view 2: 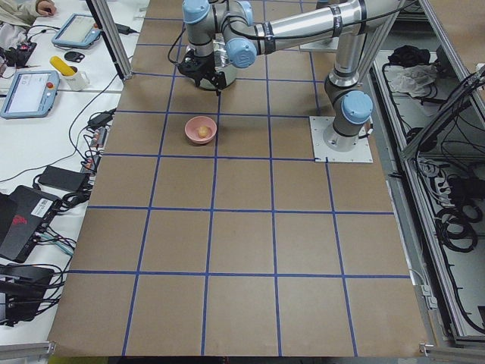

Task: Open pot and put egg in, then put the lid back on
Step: 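Move the right gripper to the lid knob while the left approaches the bowl, then grasp the lid knob with the right gripper and lift the lid off the pot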

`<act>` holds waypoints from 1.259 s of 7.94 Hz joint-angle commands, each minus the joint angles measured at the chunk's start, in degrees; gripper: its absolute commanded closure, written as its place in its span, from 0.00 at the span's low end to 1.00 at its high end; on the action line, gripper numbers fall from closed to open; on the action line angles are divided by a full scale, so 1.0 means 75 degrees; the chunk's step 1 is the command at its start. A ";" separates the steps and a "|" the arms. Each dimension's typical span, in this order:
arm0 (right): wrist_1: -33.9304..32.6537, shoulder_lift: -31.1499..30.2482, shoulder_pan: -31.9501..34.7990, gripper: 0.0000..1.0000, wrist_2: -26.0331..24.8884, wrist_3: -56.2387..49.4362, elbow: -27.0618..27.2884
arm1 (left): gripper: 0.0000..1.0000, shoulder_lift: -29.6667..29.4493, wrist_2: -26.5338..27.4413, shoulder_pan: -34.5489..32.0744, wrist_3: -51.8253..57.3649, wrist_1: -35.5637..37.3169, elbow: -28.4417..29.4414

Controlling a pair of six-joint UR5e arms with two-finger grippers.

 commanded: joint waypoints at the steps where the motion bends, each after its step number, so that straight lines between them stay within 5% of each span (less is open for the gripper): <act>1: -0.0014 -0.0040 -0.0053 0.57 -0.0022 -0.0201 0.0056 | 0.00 -0.0715 0.0006 0.0240 -0.0828 0.1156 -0.0041; 2: -0.0003 -0.0099 -0.0088 0.81 -0.0010 -0.0213 0.0044 | 0.00 -0.0822 0.0007 0.0275 -0.0805 0.1158 -0.0029; 4: 0.0009 -0.0367 -0.0333 0.99 0.0071 -0.0225 0.0044 | 0.00 -0.1243 -0.0040 0.0276 -0.0863 0.1158 -0.0041; 7: 0.0370 -0.0905 -0.0498 1.00 0.0107 -0.0376 -0.0037 | 0.00 -0.1397 -0.0029 0.0276 -0.0899 0.1204 -0.0041; 10: 0.2147 -0.2052 -0.1841 1.00 0.0491 -0.1719 -0.0026 | 0.00 -0.1538 -0.0249 0.0276 -0.0899 0.1450 -0.0029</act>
